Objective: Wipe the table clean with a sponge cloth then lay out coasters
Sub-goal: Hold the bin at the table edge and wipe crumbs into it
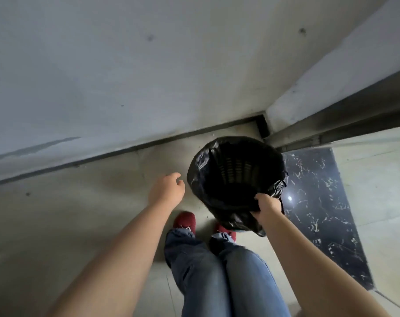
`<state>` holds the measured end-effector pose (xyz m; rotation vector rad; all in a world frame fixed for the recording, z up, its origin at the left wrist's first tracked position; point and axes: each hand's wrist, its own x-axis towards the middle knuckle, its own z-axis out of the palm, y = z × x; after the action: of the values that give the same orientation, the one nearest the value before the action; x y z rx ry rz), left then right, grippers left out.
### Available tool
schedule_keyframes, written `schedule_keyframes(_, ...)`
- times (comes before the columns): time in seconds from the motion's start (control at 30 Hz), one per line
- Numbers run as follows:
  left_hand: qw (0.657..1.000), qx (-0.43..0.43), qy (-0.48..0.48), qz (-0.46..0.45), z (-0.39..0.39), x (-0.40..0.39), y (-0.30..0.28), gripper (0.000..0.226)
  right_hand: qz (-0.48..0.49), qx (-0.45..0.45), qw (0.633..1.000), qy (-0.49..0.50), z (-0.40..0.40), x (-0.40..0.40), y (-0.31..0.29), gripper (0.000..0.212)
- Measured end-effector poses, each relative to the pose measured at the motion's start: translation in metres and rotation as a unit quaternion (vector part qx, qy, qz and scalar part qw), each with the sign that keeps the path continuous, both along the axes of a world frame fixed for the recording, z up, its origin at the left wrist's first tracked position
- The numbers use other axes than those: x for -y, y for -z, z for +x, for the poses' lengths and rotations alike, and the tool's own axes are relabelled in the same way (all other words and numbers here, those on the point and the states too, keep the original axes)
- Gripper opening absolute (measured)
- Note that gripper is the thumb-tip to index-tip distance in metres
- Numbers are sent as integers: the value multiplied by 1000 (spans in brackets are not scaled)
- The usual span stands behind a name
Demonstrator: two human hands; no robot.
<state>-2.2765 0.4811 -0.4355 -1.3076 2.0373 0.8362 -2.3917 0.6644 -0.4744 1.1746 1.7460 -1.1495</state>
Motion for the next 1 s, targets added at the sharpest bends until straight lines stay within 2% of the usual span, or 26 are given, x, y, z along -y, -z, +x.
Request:
schedule_keyframes(0.13, 998, 20, -44, -36, 43, -3, -68, 38, 0, 10, 987, -162, 26, -11, -68, 23)
schedule_keyframes(0.3, 975, 44, -202, -76, 129, -16, -139, 38, -61, -17, 926, -373, 59, 4, -148, 20)
schedule_keyframes(0.43, 942, 30, -319, -99, 205, -37, -179, 48, -94, -60, 846, -522, 91, 30, -204, 20)
schedule_keyframes(0.63, 863, -13, -495, -98, 343, -102, -207, 55, -142, -33, 714, -685, 188, 56, -252, 18)
schedule_keyframes(0.73, 811, -53, -579, -61, 421, -156, -207, 54, -146, -18, 636, -758, 258, 48, -262, 20)
schedule_keyframes(0.77, 783, -79, -616, -47, 445, -173, -206, 52, -143, -13, 612, -778, 282, 44, -264, 20)
schedule_keyframes(0.9, 615, -168, -770, -26, 547, -254, -207, 53, -118, 3, 510, -852, 386, 12, -266, 17)
schedule_keyframes(0.97, 584, -164, -795, -14, 603, -300, -205, 53, -113, 11, 461, -880, 445, -10, -263, 17)
schedule_keyframes(1.0, 583, -161, -797, -11, 626, -323, -208, 51, -109, 17, 436, -893, 474, -21, -264, 16)
